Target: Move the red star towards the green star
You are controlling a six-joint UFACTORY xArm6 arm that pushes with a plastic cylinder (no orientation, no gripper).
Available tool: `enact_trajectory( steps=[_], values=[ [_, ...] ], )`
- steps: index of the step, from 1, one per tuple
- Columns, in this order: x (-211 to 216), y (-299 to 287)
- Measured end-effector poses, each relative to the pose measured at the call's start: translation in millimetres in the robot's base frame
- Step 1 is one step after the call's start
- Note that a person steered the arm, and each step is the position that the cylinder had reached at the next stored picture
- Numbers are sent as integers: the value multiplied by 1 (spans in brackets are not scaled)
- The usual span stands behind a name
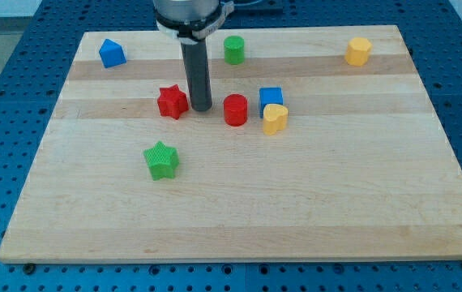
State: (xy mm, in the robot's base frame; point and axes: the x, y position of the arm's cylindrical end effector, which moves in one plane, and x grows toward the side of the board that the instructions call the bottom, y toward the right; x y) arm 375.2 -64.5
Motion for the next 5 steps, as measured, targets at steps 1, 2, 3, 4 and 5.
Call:
enact_trajectory(
  steps=[1, 2, 3, 4, 5],
  values=[
    [-43, 0],
    [-43, -10],
    [-21, -32],
    [-1, -41],
    [0, -64]
  ],
)
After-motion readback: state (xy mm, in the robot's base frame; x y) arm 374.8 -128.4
